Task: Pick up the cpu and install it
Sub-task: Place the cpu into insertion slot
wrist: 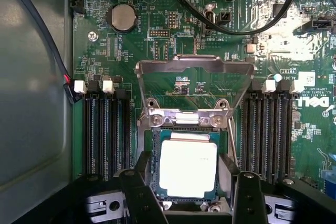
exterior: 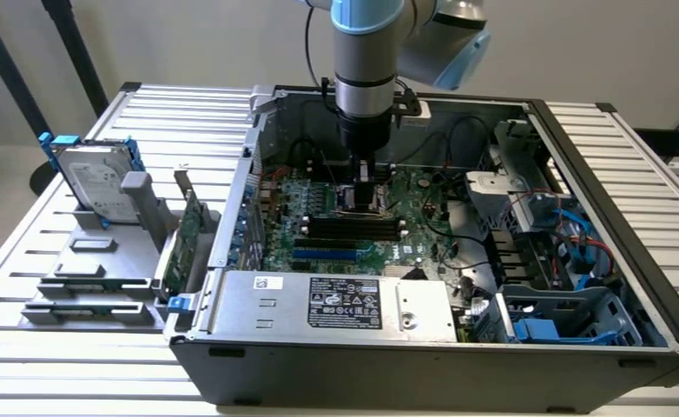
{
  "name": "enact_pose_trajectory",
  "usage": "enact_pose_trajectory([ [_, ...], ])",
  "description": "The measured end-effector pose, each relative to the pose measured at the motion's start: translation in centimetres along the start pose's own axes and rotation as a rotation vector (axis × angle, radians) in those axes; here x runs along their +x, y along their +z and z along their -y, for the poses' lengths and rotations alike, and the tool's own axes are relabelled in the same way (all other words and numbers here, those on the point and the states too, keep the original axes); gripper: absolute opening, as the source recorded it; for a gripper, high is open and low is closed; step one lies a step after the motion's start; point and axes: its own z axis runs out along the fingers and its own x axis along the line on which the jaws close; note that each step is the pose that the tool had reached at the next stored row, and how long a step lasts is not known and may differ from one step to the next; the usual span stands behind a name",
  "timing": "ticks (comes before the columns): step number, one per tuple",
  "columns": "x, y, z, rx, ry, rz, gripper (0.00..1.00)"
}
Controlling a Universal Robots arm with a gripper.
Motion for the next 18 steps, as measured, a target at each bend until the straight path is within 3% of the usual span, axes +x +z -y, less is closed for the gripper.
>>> enact_pose_trajectory([
  [2, 0.0, 0.01, 0.0, 0.0001, 0.0, -0.0063, 0.62],
  [9, -0.02, 0.01, 0.01, 0.0006, 0.001, -0.0185, 0.62],
  [18, -0.07, -0.36, -0.03, 0.0003, 0.002, -0.0204, 0.62],
])
